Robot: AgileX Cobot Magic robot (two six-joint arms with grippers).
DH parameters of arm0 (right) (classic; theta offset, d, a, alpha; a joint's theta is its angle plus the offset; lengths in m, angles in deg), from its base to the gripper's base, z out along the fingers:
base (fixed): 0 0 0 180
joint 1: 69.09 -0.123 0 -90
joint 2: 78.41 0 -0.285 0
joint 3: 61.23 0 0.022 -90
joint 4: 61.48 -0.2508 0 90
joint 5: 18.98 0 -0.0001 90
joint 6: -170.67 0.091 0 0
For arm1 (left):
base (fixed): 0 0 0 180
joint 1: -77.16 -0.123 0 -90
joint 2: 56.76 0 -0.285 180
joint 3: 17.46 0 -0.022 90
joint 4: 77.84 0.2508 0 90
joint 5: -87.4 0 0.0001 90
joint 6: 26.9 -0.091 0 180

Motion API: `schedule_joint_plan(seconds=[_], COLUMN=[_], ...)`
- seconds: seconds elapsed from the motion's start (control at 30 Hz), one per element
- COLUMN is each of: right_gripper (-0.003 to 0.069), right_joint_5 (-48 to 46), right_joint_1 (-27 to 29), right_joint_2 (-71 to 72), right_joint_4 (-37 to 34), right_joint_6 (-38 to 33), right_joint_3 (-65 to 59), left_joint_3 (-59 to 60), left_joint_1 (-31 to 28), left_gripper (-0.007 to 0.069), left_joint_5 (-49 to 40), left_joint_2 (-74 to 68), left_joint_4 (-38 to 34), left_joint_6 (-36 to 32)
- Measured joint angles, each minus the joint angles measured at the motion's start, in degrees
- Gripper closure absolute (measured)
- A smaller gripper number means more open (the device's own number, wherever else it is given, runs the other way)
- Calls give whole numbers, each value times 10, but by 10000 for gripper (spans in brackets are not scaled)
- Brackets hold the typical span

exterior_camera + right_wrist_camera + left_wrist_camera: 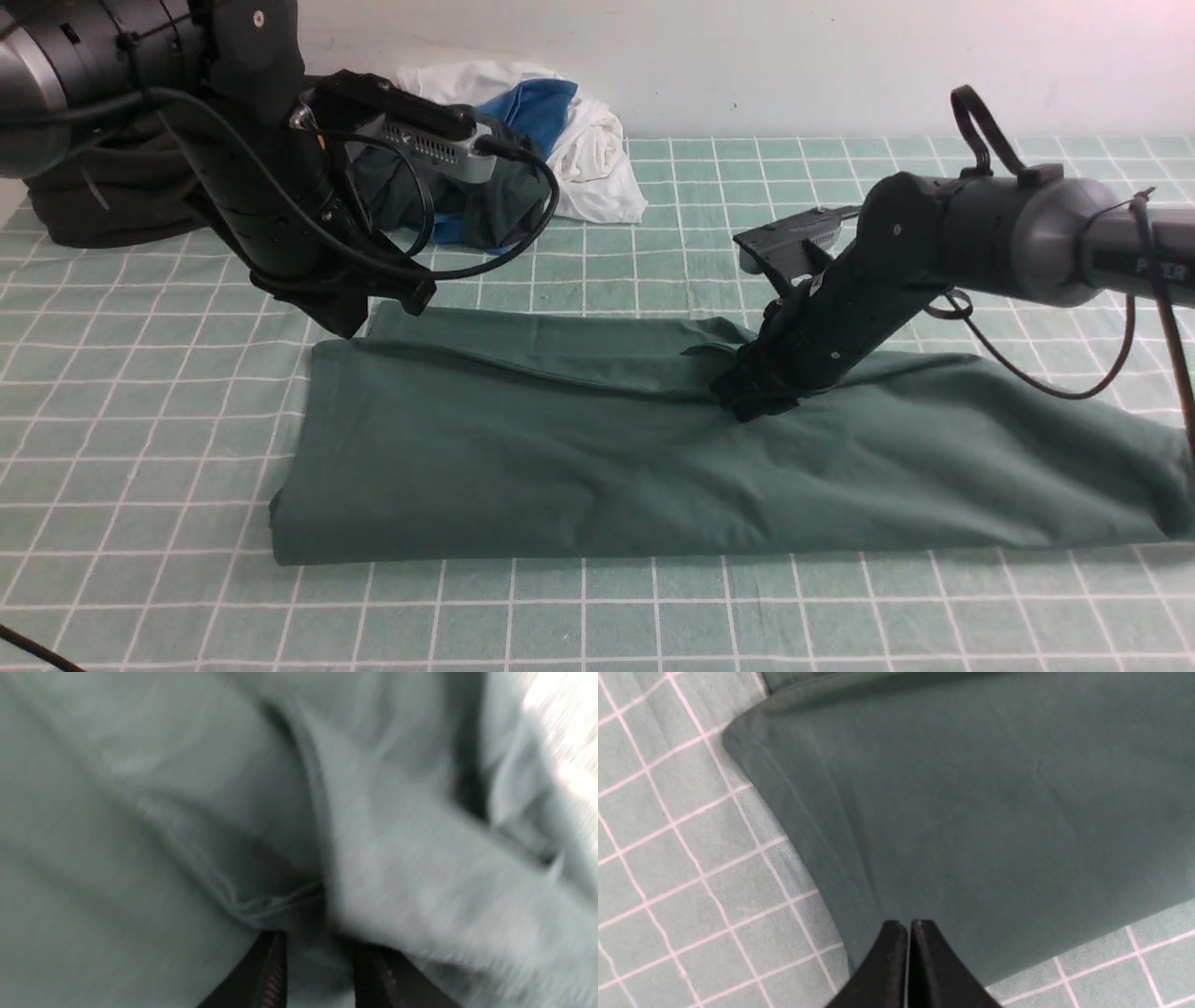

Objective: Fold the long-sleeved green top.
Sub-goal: Use both arms to drag the lower edge of the fabric forward and fold it over the upper edge, then use the right arm to clamp the right edge of the fabric

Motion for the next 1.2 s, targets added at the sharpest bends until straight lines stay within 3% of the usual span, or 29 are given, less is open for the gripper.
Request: schedule_joint_plan(seconds=[0.23, 0.43, 0.63, 0.9, 1.2], right_gripper=[449, 449, 449, 449, 449], right_joint_5=[63, -60, -194, -244, -97], right_joint_1=[23, 83, 135, 158, 176], right_joint_2=[-28, -10, 72, 203, 262], right_joint_4=[85, 217, 241, 185, 222], right_joint_6=[86, 148, 144, 115, 171], right_joint_3=[49, 163, 175, -1, -257], left_joint_3=[1, 4, 64, 244, 280], left_joint_1=[0, 0, 16, 56, 33], left_gripper=[628, 628, 628, 628, 627], left_joint_5=[-11, -16, -6, 149, 213], left_joint_2=[1, 1, 3, -5, -40], left_joint_4=[0, 6, 2, 0, 4], left_joint_6=[0, 0, 0, 0, 0])
